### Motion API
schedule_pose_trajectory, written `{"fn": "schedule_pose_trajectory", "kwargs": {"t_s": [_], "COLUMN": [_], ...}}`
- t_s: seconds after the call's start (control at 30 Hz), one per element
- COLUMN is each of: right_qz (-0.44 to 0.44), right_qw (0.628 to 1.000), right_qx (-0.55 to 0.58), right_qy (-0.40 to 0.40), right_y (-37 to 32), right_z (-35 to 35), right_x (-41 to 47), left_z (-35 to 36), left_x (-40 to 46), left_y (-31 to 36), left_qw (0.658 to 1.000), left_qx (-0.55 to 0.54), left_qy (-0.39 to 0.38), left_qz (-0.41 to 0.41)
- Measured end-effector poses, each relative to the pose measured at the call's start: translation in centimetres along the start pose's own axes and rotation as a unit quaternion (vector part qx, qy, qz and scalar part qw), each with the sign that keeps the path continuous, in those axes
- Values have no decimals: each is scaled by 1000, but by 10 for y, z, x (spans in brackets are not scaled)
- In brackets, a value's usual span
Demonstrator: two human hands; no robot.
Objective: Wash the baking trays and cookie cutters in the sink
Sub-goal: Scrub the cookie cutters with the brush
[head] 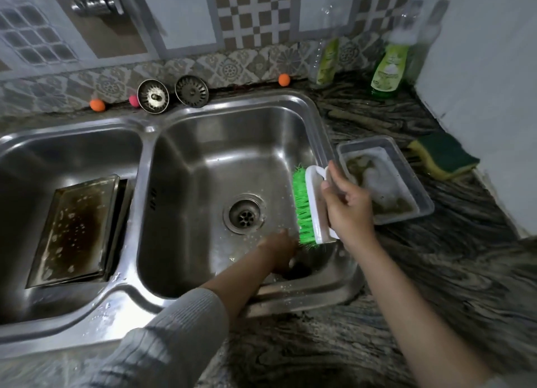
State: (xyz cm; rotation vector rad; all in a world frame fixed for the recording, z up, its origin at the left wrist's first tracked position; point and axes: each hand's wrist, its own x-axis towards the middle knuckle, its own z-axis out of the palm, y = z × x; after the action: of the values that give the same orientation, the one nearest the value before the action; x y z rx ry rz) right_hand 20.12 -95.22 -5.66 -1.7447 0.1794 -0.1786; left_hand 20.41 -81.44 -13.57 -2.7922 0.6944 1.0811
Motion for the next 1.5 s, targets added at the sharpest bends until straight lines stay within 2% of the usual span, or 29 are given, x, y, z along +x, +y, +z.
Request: {"fn": "schedule_pose_trajectory", "kwargs": {"t_s": [0.1,0.17,0.27,0.33,0.43,0.53,0.6,0.7,0.77,0.87,0.97,1.1,1.17,1.27,1.37,1.5], "right_qz": [0,8,10,8,-8,-45,-55,-23,1,29,49,33,28,29,11,-36], "right_qw": [1000,1000,999,998,994,989,986,971,956,946,941,934,933,941,958,981], "right_qx": [3,12,37,50,48,-15,-83,-229,-292,-322,-332,-354,-355,-335,-286,-180], "right_qy": [-1,3,20,48,99,143,130,64,17,-33,-43,-38,-40,-23,17,56], "right_y": [0,-2,-9,-17,-34,-51,-59,-60,-54,-41,-29,-25,-26,-34,-52,-77], "right_z": [-3,-5,-10,-19,-42,-63,-73,-83,-85,-79,-73,-70,-71,-76,-86,-93], "right_x": [-3,-5,-8,-7,6,24,33,43,47,52,58,69,72,68,59,46], "left_z": [-3,-6,-8,-8,-20,-27,-30,-32,-33,-37,-36,-35,-37,-40,-42,-48], "left_x": [-6,-10,-16,-25,-49,-66,-72,-77,-77,-79,-76,-77,-81,-84,-87,-90], "left_y": [-2,-8,-23,-33,-40,-45,-48,-48,-47,-47,-48,-44,-39,-32,-26,-20], "left_qw": [999,993,962,903,786,697,664,656,668,700,729,745,742,720,697,682], "left_qx": [-46,-96,-234,-382,-571,-681,-711,-705,-679,-623,-582,-563,-565,-597,-621,-640], "left_qy": [25,67,138,198,237,225,231,269,301,346,359,356,357,349,352,348], "left_qz": [-8,-15,0,12,3,6,13,31,40,30,25,39,48,63,76,71]}}
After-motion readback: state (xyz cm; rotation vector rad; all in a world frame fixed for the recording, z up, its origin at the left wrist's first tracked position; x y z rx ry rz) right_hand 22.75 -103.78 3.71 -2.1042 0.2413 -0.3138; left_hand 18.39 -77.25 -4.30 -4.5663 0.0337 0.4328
